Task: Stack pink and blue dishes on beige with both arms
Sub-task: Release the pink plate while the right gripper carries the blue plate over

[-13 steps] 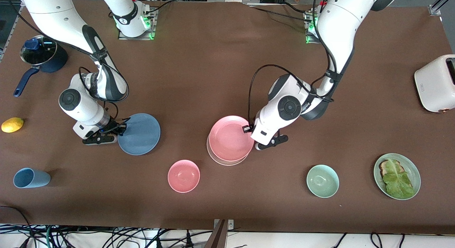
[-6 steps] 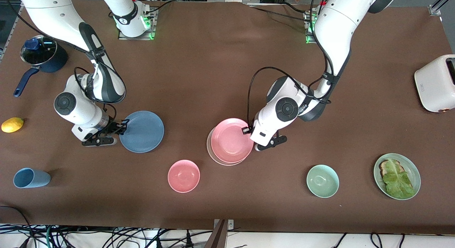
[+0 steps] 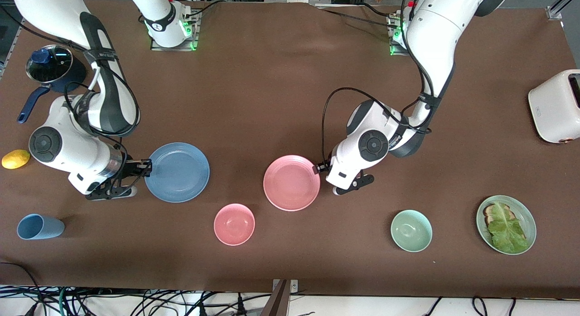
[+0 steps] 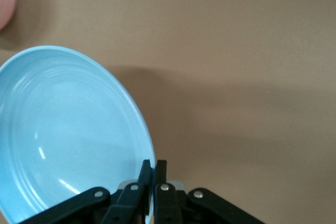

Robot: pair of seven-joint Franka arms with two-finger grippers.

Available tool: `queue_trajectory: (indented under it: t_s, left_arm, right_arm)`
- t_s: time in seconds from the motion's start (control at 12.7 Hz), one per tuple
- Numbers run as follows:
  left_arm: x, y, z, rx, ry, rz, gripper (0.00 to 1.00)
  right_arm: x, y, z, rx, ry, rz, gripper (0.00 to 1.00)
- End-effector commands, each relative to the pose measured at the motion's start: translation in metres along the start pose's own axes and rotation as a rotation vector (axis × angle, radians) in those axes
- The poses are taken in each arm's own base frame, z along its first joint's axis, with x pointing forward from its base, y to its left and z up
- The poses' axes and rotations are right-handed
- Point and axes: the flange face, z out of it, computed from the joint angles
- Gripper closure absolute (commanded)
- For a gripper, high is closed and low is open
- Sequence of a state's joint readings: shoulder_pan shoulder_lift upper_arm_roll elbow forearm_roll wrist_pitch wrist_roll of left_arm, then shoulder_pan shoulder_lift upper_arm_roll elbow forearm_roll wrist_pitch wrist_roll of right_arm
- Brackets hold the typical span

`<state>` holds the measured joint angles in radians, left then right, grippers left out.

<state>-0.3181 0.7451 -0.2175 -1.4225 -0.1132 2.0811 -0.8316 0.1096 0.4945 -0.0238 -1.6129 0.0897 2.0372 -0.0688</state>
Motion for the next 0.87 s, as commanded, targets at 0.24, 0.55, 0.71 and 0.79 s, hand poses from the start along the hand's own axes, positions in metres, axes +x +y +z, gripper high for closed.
queue_trajectory:
  t_s: [0.24, 0.55, 0.71, 0.79]
  left_arm:
    - [0.052, -0.078, -0.072, 0.042, -0.045, 0.037, 0.0]
    - [0.085, -0.148, -0.116, 0.061, -0.098, 0.111, 0.0]
    - [0.102, -0.189, -0.133, 0.09, -0.108, 0.149, 0.0]
    - [0.107, -0.205, -0.14, 0.114, -0.118, 0.166, 0.0]
  right_arm:
    - [0.006, -0.101, -0.037, 0.044, 0.002, 0.064, 1.0]
    - [-0.003, -0.212, -0.01, 0.051, 0.04, 0.233, 1.0]
    - [-0.011, -0.273, 0.016, 0.069, 0.08, 0.282, 1.0]
    - [-0.015, -0.289, 0.028, 0.07, 0.083, 0.301, 1.0]
